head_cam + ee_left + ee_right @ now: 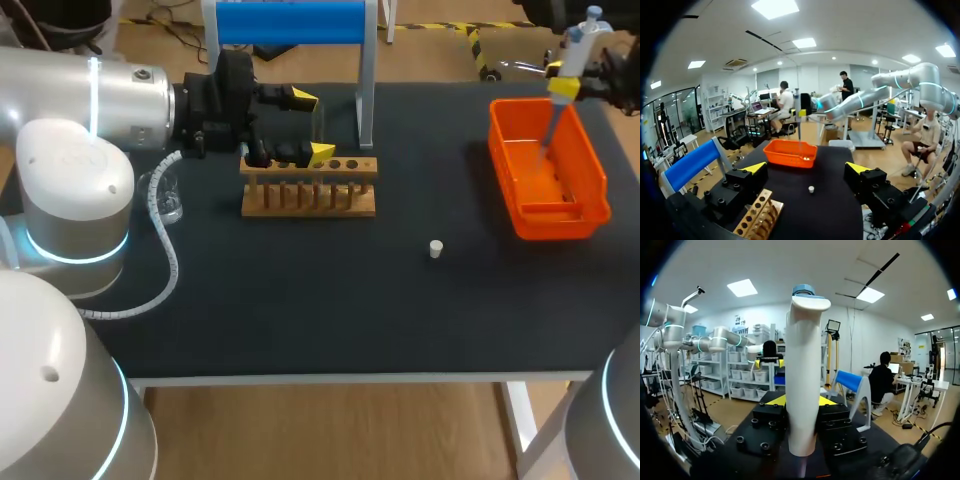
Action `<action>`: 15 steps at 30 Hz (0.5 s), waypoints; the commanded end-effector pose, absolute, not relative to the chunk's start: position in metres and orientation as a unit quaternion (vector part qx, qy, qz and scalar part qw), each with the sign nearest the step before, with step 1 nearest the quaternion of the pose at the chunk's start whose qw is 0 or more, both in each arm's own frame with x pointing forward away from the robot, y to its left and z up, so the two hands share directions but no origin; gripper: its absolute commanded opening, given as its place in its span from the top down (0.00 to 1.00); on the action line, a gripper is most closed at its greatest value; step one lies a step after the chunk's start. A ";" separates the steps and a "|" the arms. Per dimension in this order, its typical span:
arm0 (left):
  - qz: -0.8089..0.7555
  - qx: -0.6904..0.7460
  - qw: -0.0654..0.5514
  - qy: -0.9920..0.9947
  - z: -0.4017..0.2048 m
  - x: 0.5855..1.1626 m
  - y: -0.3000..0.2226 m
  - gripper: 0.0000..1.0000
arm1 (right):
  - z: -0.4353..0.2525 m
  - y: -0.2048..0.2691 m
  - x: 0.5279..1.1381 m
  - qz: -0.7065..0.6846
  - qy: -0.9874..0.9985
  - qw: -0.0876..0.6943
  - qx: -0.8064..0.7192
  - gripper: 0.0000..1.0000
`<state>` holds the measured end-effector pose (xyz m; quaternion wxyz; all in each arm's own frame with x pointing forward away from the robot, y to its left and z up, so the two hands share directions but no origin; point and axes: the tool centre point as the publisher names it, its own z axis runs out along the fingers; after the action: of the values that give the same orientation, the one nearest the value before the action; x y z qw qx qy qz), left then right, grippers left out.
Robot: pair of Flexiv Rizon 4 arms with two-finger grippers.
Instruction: Invert the test tube, pick up the pipette, mount the tip to pipette, aspirate from beaker and dispense into the tube, eject the tip, return the pipette, and cap with the stopper.
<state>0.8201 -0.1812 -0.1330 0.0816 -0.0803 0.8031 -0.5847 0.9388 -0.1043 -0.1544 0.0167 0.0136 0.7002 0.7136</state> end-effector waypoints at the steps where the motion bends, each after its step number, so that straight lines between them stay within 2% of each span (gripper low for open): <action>1: -0.586 -0.080 0.082 0.802 -0.134 0.820 -0.180 0.00 | -0.163 -0.117 0.949 0.717 0.697 -0.010 -0.014 1.00; 15: -0.586 -0.080 0.082 0.802 -0.134 0.820 -0.180 0.00 | -0.170 -0.139 0.946 0.711 0.702 -0.023 -0.037 1.00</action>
<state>0.8201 -0.1812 -0.1330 0.0816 -0.0803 0.8031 -0.5847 0.9427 -0.1343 -0.1704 -0.0028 -0.0141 0.7005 0.7135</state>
